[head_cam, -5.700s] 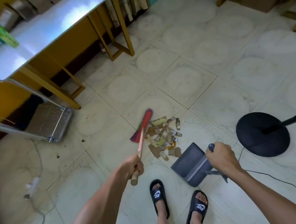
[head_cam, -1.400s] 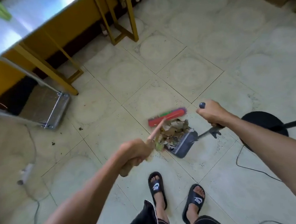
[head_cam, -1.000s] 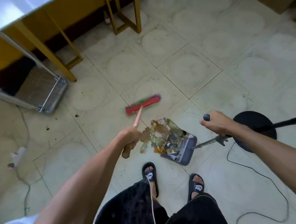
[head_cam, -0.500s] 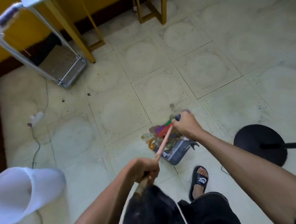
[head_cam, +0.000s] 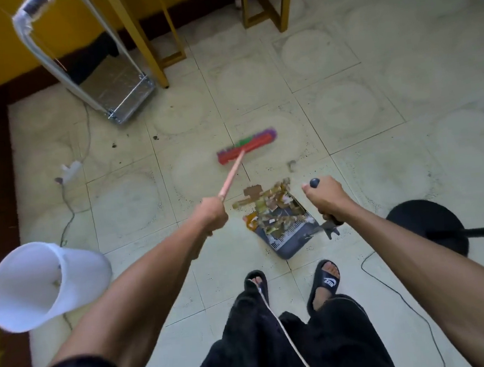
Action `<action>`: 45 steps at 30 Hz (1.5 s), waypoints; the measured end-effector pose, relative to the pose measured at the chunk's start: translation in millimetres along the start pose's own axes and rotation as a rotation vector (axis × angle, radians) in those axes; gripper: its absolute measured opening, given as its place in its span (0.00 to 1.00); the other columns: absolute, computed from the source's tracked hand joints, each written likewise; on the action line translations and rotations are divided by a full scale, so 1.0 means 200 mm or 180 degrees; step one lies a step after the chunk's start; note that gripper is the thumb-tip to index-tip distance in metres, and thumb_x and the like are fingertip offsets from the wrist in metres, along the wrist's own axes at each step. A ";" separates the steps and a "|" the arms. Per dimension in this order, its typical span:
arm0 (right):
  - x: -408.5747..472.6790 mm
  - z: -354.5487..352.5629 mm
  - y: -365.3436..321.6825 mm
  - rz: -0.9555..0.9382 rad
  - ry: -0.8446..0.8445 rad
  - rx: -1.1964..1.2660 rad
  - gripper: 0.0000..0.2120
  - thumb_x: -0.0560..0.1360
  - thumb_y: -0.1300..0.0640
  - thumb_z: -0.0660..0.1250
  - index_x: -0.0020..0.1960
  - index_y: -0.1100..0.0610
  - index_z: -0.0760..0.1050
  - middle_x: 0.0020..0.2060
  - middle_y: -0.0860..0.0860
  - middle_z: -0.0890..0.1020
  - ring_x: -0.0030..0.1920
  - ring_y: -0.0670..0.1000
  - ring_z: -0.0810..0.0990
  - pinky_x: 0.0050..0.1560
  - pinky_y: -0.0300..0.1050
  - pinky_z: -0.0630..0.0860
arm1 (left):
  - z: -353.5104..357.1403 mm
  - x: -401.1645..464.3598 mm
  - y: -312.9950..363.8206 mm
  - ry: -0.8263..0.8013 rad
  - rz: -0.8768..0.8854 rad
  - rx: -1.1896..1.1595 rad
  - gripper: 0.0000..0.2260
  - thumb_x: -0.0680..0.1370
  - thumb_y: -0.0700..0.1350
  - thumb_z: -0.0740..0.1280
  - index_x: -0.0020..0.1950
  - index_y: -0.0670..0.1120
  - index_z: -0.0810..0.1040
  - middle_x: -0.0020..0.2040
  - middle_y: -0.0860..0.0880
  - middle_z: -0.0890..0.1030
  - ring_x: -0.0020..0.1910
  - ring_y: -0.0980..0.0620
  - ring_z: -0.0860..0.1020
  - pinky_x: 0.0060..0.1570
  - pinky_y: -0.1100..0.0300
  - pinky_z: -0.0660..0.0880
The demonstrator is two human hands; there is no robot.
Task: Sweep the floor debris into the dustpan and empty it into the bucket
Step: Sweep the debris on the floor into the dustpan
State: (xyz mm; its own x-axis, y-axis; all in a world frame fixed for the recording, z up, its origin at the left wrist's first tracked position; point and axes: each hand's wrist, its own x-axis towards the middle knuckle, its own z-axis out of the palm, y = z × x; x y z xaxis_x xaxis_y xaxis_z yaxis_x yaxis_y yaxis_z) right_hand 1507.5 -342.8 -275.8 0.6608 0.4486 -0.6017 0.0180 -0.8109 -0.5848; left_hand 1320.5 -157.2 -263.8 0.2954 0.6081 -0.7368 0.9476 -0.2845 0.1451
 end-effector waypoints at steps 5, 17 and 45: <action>0.00 0.14 0.02 -0.0080 0.0261 -0.0021 0.22 0.77 0.48 0.64 0.29 0.55 0.63 0.25 0.51 0.70 0.23 0.51 0.67 0.25 0.45 0.70 | 0.03 0.22 -0.11 -0.0120 -0.0061 0.0785 0.22 0.79 0.39 0.62 0.73 0.39 0.66 0.40 0.46 0.73 0.31 0.52 0.75 0.28 0.59 0.78; -0.09 0.09 0.05 -0.0393 0.0442 -0.0270 0.21 0.78 0.49 0.65 0.29 0.50 0.65 0.26 0.48 0.71 0.24 0.45 0.69 0.24 0.38 0.61 | 0.06 -0.05 -0.08 -0.1934 0.0154 0.1472 0.04 0.72 0.40 0.63 0.40 0.41 0.76 0.30 0.48 0.77 0.23 0.52 0.73 0.27 0.64 0.72; -0.19 -0.11 0.44 0.0785 0.1881 0.0590 0.26 0.77 0.55 0.64 0.23 0.53 0.57 0.20 0.46 0.62 0.21 0.48 0.62 0.24 0.41 0.60 | 0.35 0.35 0.84 0.0382 0.1082 0.0631 0.17 0.83 0.41 0.59 0.72 0.39 0.68 0.57 0.47 0.78 0.40 0.57 0.76 0.39 0.68 0.79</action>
State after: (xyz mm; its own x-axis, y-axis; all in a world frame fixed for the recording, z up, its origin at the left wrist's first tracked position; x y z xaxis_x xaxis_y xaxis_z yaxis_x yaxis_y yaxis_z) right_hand 1500.2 -439.0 -293.3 0.9301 -0.0659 -0.3614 -0.2809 -0.7617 -0.5838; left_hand 1492.0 -215.1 -336.6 0.6109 0.5336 -0.5848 0.7553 -0.6143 0.2284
